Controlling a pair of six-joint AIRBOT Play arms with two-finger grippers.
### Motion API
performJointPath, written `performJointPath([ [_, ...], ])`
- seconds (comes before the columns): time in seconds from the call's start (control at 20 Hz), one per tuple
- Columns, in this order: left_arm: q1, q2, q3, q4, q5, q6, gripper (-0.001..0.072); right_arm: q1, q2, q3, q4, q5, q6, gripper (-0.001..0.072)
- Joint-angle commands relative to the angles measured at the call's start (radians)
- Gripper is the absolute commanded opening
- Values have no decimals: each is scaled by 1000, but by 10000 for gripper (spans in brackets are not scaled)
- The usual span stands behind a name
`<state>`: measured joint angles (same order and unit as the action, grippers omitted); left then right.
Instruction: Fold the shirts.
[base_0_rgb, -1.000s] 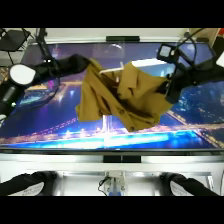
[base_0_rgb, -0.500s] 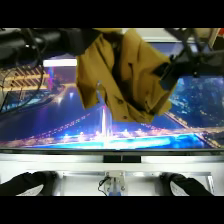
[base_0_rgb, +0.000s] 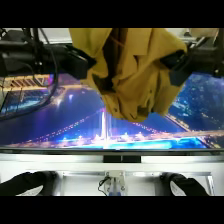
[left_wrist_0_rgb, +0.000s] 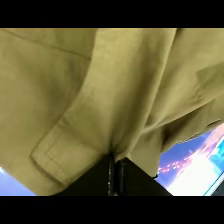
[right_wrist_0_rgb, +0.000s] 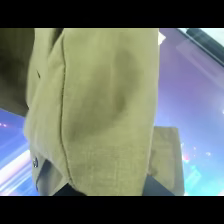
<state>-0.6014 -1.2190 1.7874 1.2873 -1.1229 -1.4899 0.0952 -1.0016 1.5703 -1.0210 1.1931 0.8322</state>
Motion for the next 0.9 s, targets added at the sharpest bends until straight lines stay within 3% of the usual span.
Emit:
performJointPath([
  [0.0,-17,1,2,31,19,-7,286,2,14,1,33,0,22,49],
  [0.05,-10,9,2,35,33,-7,421,1,16,1,20,4,26,48],
  [0.1,0,21,3,47,36,-3,437,1,20,1,3,5,33,49],
  [0.2,23,59,3,93,34,11,550,1,23,1,-8,23,40,49],
  [0.3,29,96,3,138,67,12,550,2,23,1,0,72,41,49],
  [0.4,14,113,2,135,192,14,570,2,23,1,6,113,55,49],
  [0.5,-31,98,1,135,382,75,720,7,23,1,27,156,55,49],
  [0.7,-125,-6,1,135,663,129,712,83,11,1,-28,156,86,49],
  [0.75,-141,-40,1,135,695,129,640,97,1,1,-55,144,102,49],
  [0.85,-154,-93,2,135,725,128,609,103,-23,1,-65,129,112,49],
])
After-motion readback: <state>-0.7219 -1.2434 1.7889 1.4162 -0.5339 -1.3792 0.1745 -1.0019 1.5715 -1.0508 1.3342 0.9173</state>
